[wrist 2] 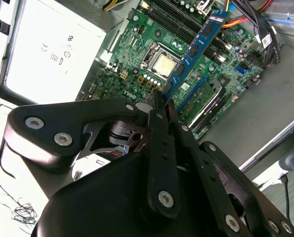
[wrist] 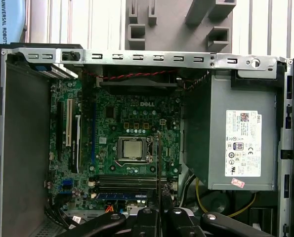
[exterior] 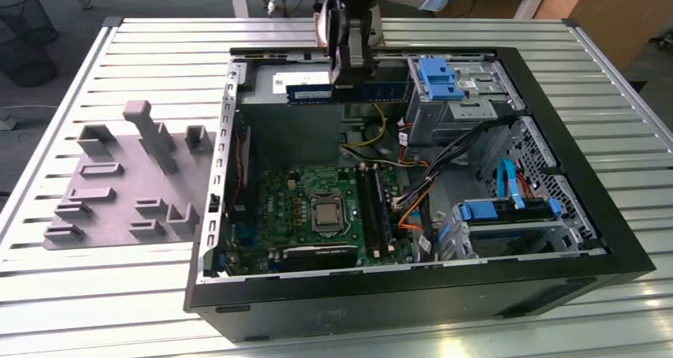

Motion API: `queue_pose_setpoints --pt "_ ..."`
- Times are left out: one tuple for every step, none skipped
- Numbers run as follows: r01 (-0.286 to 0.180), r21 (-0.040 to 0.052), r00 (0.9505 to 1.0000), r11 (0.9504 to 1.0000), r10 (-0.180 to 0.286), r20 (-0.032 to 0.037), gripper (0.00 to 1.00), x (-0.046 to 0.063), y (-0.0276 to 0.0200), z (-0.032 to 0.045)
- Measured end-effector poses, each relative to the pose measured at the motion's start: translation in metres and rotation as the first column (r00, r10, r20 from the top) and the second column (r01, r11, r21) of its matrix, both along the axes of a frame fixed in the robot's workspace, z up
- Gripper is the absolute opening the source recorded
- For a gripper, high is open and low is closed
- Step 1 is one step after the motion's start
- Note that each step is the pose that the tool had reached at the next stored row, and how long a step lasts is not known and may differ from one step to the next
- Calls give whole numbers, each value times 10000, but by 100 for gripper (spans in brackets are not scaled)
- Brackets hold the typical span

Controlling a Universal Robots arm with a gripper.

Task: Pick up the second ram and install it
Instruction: 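Insert the second ram into the second slot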

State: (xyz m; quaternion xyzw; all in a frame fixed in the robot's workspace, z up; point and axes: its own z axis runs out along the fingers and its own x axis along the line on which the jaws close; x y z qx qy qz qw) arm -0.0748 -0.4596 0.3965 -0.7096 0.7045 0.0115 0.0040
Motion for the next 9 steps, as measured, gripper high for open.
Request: queue_pose_setpoints --pt "0 1 10000 10000 0 0 14 0 0 0" --pt "0 0 10000 10000 0 0 14 1 0 0" --pt "0 0 10000 10000 0 0 14 1 0 0" --pt "0 0 10000 10000 0 0 14 2 0 0" --pt "1 1 10000 10000 -1 0 14 2 0 0" --pt "1 1 10000 10000 -1 0 14 2 0 0" --pt "13 0 10000 10000 -13 0 14 2 0 0" --pt "46 -1 10000 10000 -46 0 14 2 0 0" --pt "106 -2 9999 9999 -106 0 14 2 0 0"
